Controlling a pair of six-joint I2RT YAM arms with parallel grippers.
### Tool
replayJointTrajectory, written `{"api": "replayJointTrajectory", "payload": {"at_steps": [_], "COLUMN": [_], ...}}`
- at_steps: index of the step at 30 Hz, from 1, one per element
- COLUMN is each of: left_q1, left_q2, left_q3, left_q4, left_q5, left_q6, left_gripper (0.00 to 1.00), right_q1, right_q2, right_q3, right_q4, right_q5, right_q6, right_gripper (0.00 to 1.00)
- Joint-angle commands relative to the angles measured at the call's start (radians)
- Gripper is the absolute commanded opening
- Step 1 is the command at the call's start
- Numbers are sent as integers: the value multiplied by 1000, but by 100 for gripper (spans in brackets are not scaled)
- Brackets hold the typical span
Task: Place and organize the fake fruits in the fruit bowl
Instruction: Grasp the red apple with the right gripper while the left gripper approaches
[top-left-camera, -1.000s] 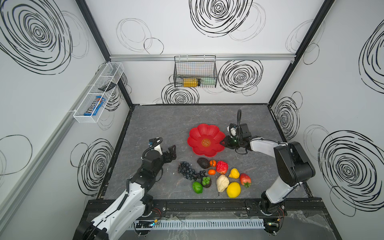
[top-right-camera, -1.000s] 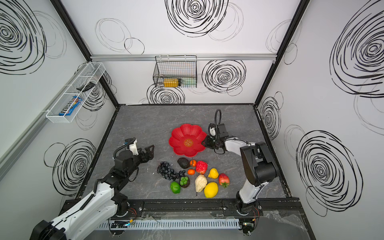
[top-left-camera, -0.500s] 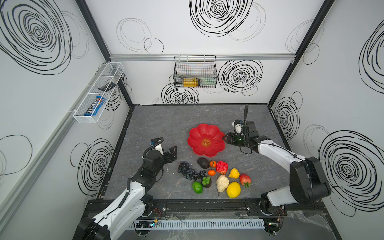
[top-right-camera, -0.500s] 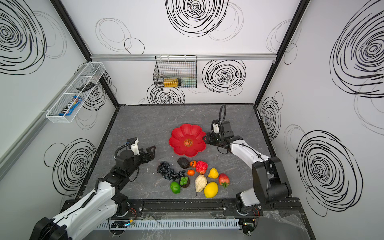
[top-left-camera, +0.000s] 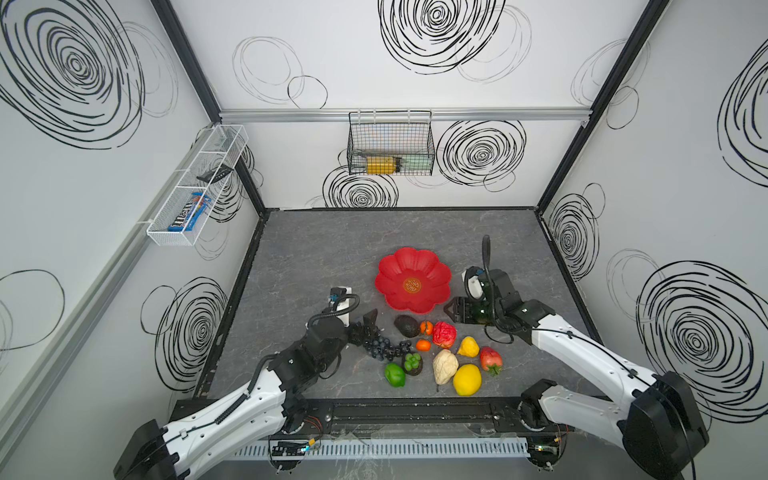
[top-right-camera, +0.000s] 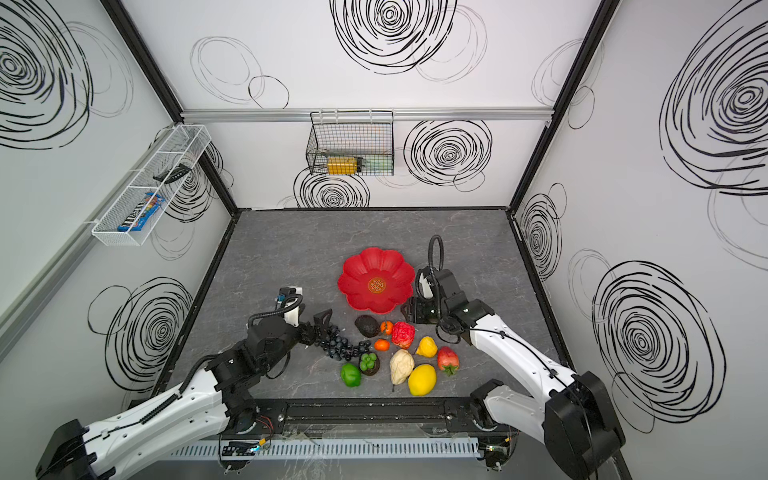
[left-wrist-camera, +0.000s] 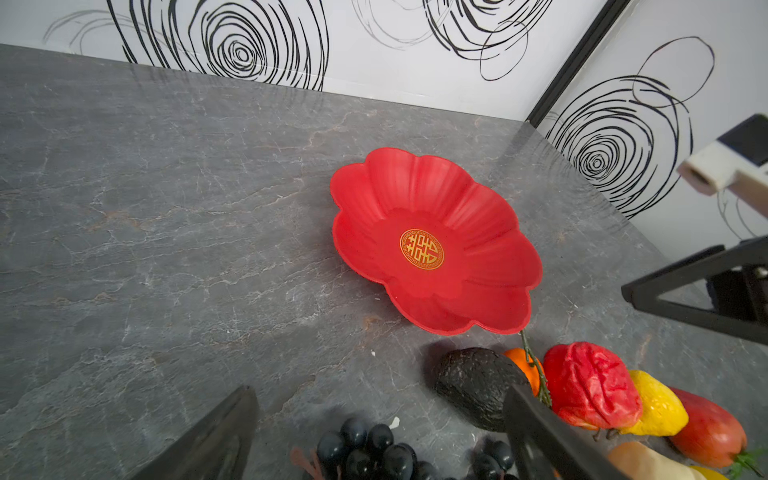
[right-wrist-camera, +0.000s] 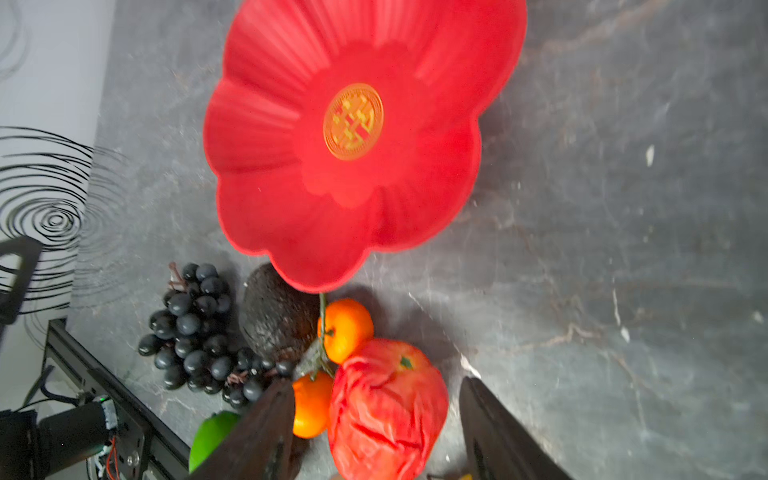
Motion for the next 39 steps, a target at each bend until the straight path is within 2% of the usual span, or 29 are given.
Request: {"api": "replayJointTrajectory", "payload": {"at_steps": [1,6,10,17,32,39], "left_q1": [-4,-5,-5,-4,-4,-4], "left_q2": [-19,-46,-67,-56,-56,-52], "left_q3": [-29,-43,-51,-47,-49,-50], "left_q4": [73,82,72,69,70,78], "left_q5": [-45,-48,-49,-51,-58,-59], "left_q6": [27,27,27,27,27,27], "left_gripper": [96,96,96,96,96,96], "right_q1": [48,105,123,157,175,181], "right_q2": [-16,40,77,141,188,210], "right_q3": [-33,-41,-44,-34,-41,-44], "right_q4": [-25,-15,16,48,102,92], "right_q5": [28,66,81,87,79,71], "right_q6": [85,133,161,183,195,189], "right_gripper": [76,85,88,87,74,81]}}
